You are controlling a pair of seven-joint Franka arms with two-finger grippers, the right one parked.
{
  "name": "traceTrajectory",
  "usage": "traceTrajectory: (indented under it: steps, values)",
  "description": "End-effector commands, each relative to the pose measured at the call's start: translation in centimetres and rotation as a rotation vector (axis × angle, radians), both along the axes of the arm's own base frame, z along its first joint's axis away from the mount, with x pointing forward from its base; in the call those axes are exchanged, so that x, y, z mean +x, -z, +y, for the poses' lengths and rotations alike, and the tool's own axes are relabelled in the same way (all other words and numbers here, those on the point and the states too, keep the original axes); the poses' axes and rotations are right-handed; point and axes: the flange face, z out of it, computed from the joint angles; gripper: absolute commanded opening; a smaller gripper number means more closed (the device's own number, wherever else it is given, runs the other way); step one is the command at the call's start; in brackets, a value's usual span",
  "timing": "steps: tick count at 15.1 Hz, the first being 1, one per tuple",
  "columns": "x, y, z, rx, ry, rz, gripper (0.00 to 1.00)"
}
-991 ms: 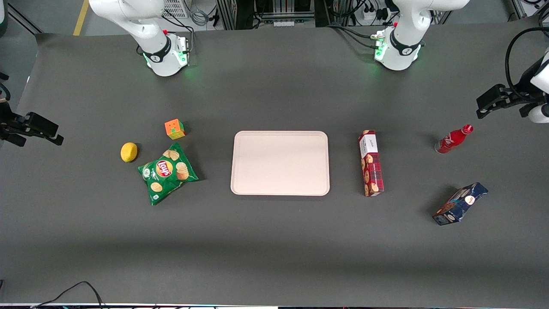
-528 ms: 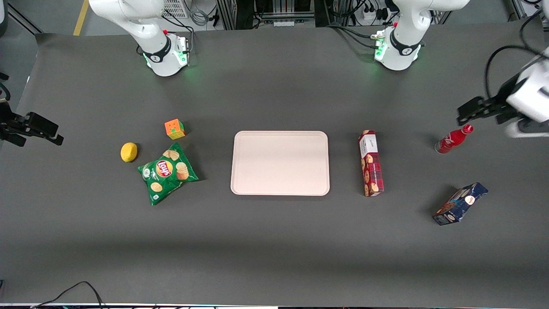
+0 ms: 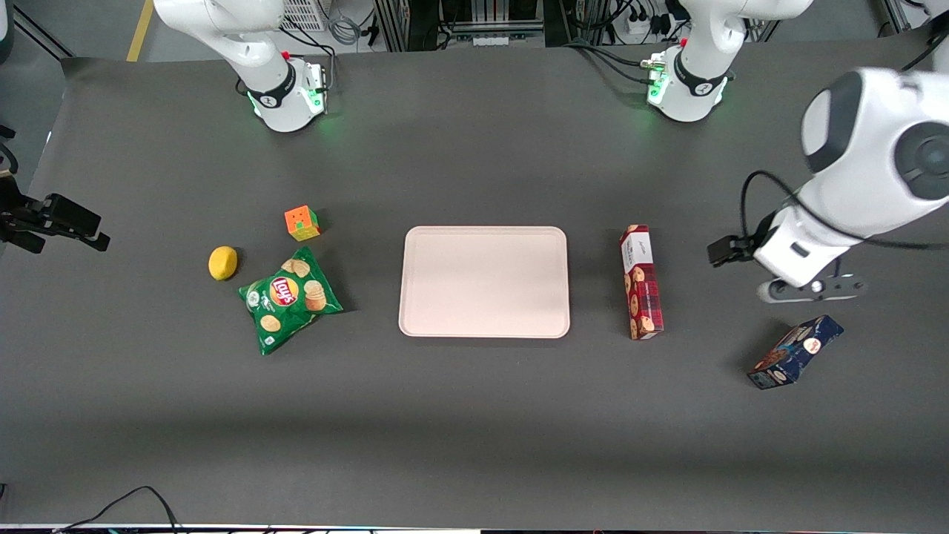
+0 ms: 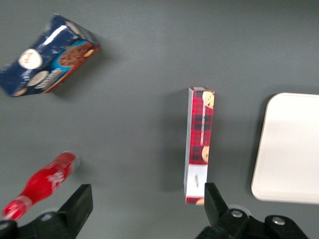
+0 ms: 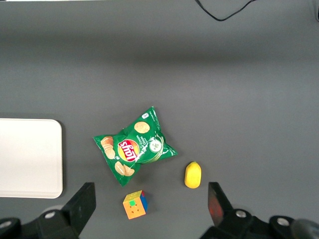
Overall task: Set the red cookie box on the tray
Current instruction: 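Lower the open left gripper around the cookie box and close it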
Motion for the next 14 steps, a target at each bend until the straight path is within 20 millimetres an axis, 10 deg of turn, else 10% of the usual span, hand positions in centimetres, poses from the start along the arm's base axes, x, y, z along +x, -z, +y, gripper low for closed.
traceTrajectory:
  steps: [1, 9, 14]
  values:
    - [-1.7, 6.5, -3.4, -0.009, -0.060, -0.043, 1.00]
    - [-4.8, 18.8, -7.1, 0.015, -0.036, -0.108, 1.00]
    - [-5.8, 22.2, -8.1, 0.022, -0.082, -0.077, 1.00]
